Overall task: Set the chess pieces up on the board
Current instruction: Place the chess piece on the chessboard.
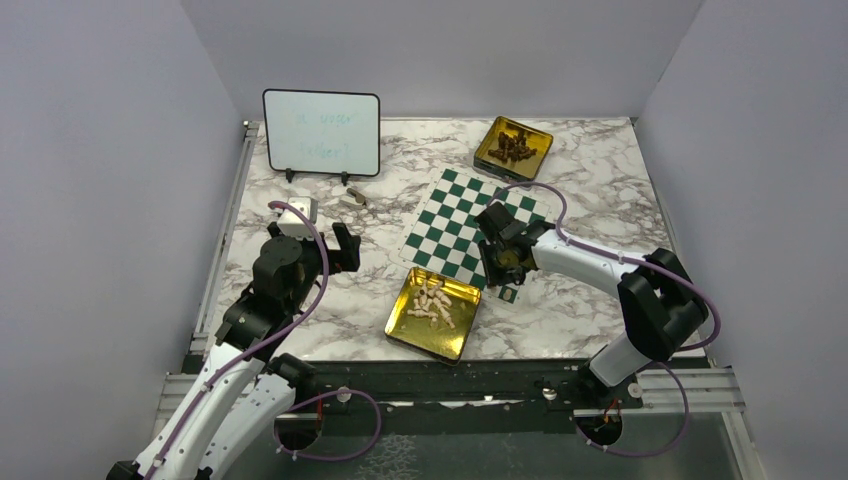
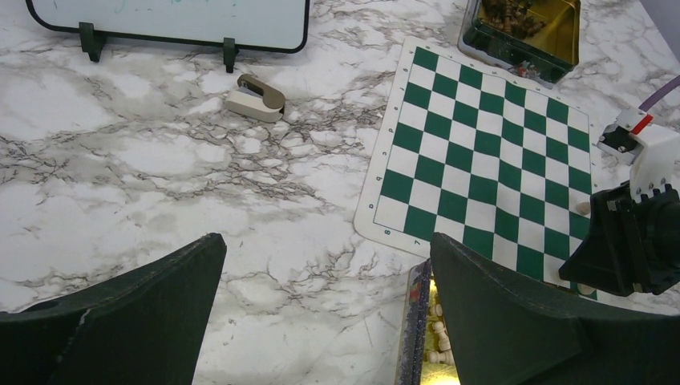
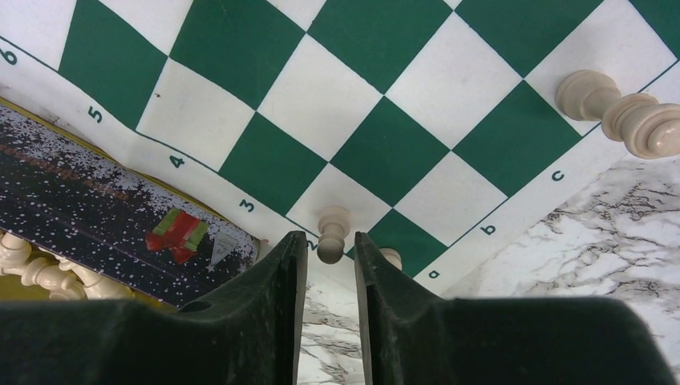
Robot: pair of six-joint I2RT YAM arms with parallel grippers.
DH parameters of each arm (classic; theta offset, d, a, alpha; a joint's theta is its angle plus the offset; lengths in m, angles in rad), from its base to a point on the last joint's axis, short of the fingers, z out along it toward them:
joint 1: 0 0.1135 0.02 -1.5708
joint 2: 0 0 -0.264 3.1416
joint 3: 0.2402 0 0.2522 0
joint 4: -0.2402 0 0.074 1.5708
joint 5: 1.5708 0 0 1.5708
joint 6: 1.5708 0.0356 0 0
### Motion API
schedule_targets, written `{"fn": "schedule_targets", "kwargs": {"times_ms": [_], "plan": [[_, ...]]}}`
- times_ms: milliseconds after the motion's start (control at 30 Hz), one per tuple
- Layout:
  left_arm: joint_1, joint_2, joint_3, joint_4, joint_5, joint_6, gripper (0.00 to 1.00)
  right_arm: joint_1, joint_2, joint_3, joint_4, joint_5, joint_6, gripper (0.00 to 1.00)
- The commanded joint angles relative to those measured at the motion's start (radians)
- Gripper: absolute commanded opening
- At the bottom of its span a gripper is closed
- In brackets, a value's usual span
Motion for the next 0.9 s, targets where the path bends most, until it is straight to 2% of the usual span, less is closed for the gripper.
{"fn": "schedule_targets", "kwargs": {"times_ms": [0, 400, 733, 867], "plan": [[-0.002, -0.01, 0.001, 0.029, 0.013, 0.011, 0.99, 0.0, -0.006, 0.017, -0.012, -0.002, 0.013, 0.35], [-0.003, -0.007, 0.001, 0.03, 0.019, 0.009, 0.99, 0.0, -0.08, 0.083, -0.089, 0.024, 0.014, 0.38], [-0.003, -0.005, 0.01, 0.016, 0.009, -0.007, 0.99, 0.032, -0.199, 0.087, -0.01, -0.173, 0.017, 0.36], [-0.003, -0.009, 0.031, 0.009, 0.017, -0.028, 0.99, 0.089, -0.208, 0.083, 0.033, -0.18, 0.013, 0.36]]}}
